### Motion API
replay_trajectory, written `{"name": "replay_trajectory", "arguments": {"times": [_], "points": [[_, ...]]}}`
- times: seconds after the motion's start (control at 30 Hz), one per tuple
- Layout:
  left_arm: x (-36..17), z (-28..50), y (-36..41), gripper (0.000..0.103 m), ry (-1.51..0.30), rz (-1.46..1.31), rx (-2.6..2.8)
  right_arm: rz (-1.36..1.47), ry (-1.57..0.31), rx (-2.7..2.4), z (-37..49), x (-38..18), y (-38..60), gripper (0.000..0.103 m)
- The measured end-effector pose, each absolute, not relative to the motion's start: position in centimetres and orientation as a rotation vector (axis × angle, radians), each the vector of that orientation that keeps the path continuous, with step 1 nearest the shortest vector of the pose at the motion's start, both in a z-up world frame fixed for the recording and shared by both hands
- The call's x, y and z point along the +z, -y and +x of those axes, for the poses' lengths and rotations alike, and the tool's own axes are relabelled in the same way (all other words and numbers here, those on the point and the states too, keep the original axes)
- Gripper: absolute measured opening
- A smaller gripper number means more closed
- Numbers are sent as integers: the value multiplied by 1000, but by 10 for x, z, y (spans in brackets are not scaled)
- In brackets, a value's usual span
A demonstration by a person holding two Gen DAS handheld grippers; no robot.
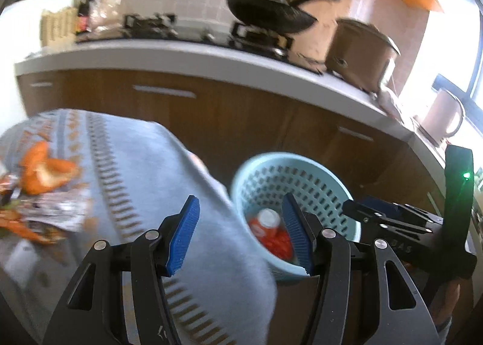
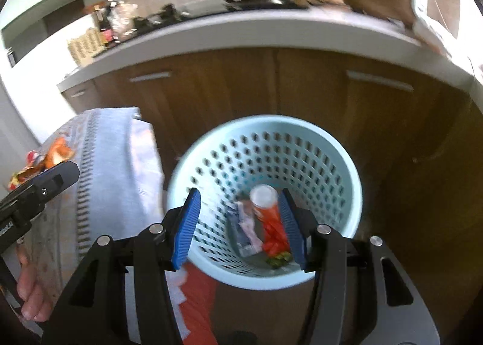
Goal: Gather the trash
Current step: 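Move both tools back over the table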
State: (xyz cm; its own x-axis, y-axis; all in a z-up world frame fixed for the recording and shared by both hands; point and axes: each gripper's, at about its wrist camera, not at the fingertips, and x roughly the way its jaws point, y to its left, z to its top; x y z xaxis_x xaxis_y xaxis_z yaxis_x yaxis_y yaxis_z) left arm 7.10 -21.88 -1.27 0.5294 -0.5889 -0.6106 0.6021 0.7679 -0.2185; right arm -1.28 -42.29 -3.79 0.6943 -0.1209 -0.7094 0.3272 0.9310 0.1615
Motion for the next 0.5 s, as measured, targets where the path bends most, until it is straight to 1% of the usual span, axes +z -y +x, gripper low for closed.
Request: {"name": "replay_trajectory", "arguments": {"times": [0.23,0.37,0.43,0.47,0.5], "points": [[13,62,140,56,-630,5,-495,190,-706,-115,7,-11,358,50],[9,61,89,61,-616,-2,-334,151,-718,-40,25,-11,323,50],[2,60,63,68,-621,1,-262,140,-735,-10,35,-14,309,50],[-4,62,52,70,-635,-2,-234,137,-741,-1,38,-16,303,50],[-9,65,43,70,-653,-2,-215,131,-747,8,41,-18,298,50]]}}
